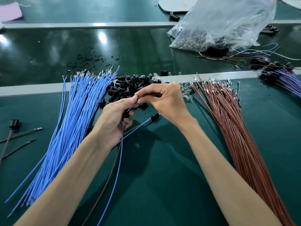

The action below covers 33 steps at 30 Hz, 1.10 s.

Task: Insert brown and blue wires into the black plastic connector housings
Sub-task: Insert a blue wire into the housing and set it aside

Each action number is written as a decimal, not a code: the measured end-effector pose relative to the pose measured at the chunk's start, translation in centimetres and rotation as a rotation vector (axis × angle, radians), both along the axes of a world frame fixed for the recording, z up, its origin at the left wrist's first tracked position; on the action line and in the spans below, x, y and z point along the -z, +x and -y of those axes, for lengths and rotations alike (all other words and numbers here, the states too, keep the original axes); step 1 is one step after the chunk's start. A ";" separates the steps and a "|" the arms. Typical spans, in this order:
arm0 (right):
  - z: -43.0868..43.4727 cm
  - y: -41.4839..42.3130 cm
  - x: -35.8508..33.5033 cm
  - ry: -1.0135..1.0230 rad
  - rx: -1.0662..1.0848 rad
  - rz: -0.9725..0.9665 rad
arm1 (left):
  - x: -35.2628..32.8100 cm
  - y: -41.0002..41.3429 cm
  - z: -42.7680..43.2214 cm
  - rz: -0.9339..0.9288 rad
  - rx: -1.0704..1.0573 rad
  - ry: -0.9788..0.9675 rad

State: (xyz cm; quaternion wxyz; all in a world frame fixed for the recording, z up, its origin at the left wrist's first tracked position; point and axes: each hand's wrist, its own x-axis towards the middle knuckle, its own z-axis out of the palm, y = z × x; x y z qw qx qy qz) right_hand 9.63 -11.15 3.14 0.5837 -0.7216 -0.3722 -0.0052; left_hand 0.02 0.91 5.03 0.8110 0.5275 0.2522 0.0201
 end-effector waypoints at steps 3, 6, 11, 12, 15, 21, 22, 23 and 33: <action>0.0 -0.1 0.1 0.001 0.001 -0.007 | 0.0 0.0 -0.1 -0.017 0.002 -0.013; 0.0 -0.3 0.0 -0.006 -0.020 -0.009 | 0.1 0.1 -0.7 -0.034 0.046 0.015; 0.0 -0.4 -0.4 -0.021 -0.066 -0.015 | 0.1 0.1 -1.8 -0.086 0.142 0.067; 0.1 -0.5 -0.4 -0.019 -0.077 -0.034 | 0.2 0.1 -1.8 -0.098 0.148 0.063; 0.4 -0.4 -0.3 -0.051 -0.081 -0.024 | 0.4 0.2 -1.7 -0.116 0.119 0.022; 1.0 0.1 -1.2 -0.137 -0.087 -0.006 | 0.2 0.3 -1.7 -0.056 0.238 0.160; 1.2 0.2 -1.4 -0.147 -0.079 -0.002 | 0.0 0.2 -1.9 -0.047 0.280 0.181; 1.5 0.4 -1.5 -0.152 -0.064 -0.004 | -0.2 0.1 -2.2 -0.036 0.322 0.194; 3.0 1.1 -2.6 -0.148 -0.041 -0.027 | 0.0 -0.7 -3.0 0.038 0.546 0.490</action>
